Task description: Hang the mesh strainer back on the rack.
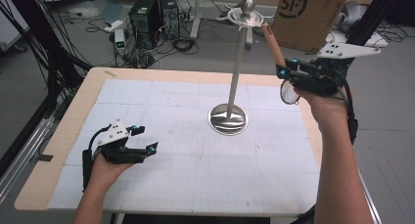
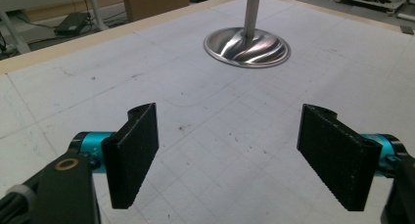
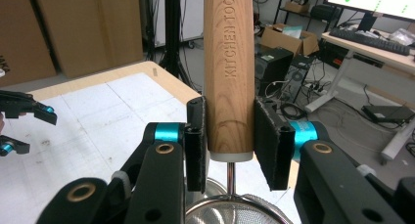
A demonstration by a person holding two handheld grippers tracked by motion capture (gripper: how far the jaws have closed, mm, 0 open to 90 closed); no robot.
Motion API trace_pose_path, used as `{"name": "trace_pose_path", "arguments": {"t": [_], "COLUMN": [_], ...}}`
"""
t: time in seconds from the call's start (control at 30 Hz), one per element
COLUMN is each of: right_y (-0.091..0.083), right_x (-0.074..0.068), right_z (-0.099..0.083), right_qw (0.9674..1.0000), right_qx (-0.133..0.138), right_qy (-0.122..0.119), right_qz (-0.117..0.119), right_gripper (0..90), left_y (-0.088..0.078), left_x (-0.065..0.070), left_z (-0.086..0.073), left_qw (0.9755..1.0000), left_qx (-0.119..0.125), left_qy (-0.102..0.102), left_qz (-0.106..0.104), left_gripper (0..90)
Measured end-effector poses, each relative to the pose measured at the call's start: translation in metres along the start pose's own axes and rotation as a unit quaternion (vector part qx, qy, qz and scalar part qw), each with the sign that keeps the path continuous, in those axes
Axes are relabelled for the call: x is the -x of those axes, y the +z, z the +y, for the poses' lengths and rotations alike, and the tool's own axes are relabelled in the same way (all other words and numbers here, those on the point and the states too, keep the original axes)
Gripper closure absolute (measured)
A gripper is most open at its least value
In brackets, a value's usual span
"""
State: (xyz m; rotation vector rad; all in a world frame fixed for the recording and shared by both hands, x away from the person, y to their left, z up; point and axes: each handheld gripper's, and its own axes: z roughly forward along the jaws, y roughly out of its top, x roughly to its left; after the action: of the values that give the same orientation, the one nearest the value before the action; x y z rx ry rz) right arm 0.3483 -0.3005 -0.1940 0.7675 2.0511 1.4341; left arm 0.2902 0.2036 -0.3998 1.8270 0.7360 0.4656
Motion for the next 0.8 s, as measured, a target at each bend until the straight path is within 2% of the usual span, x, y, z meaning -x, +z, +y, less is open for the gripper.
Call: {"name": "trace_pose_path", "arguments": {"t": [0.1, 0.3, 0.4, 0.47, 0.5, 0.53, 0.57, 0.67, 0.7, 0.8], "right_y": [0.003, 0.013, 0.019, 0.023, 0.026, 0.028, 0.031, 0.037, 0.040, 0.044], "right_x": [0.001, 0.001, 0.001, -0.001, 0.000, -0.001, 0.000, -0.001, -0.001, -0.002], "right_z": [-0.002, -0.003, -0.001, 0.000, 0.001, 0.001, 0.002, 0.003, 0.003, 0.003], "right_qw": [1.0000, 0.9999, 0.9998, 0.9995, 0.9996, 0.9993, 0.9995, 0.9989, 0.9991, 0.9988], "right_qx": [0.000, -0.007, -0.015, -0.025, -0.025, -0.031, -0.029, -0.042, -0.039, -0.043], "right_qy": [0.010, 0.013, 0.010, 0.018, 0.009, 0.017, 0.010, 0.018, 0.012, 0.021], "right_qz": [0.002, 0.005, 0.007, 0.009, 0.009, 0.009, 0.010, 0.009, 0.009, 0.011], "right_gripper": [68.0, 68.0, 68.0, 68.0, 68.0, 68.0, 68.0, 67.9, 67.9, 67.9], "left_y": [0.000, -0.001, -0.001, -0.001, -0.001, -0.001, -0.001, -0.001, -0.001, -0.001], "left_x": [0.000, 0.000, 0.000, 0.000, 0.000, 0.000, 0.000, -0.001, -0.001, -0.001], "left_z": [0.000, 0.000, 0.000, 0.000, 0.000, 0.000, 0.000, 0.000, 0.000, 0.000], "left_qw": [1.0000, 1.0000, 1.0000, 1.0000, 1.0000, 1.0000, 1.0000, 1.0000, 1.0000, 1.0000], "left_qx": [0.000, 0.000, 0.002, 0.002, 0.002, 0.002, 0.002, 0.002, 0.001, 0.002], "left_qy": [-0.001, 0.000, -0.002, -0.002, -0.002, -0.001, -0.001, -0.001, 0.000, 0.000], "left_qz": [0.000, -0.001, -0.001, -0.001, -0.001, -0.002, -0.002, -0.001, -0.001, -0.001], "left_gripper": [24.0, 24.0, 24.0, 24.0, 24.0, 24.0, 24.0, 24.0, 24.0, 24.0]}}
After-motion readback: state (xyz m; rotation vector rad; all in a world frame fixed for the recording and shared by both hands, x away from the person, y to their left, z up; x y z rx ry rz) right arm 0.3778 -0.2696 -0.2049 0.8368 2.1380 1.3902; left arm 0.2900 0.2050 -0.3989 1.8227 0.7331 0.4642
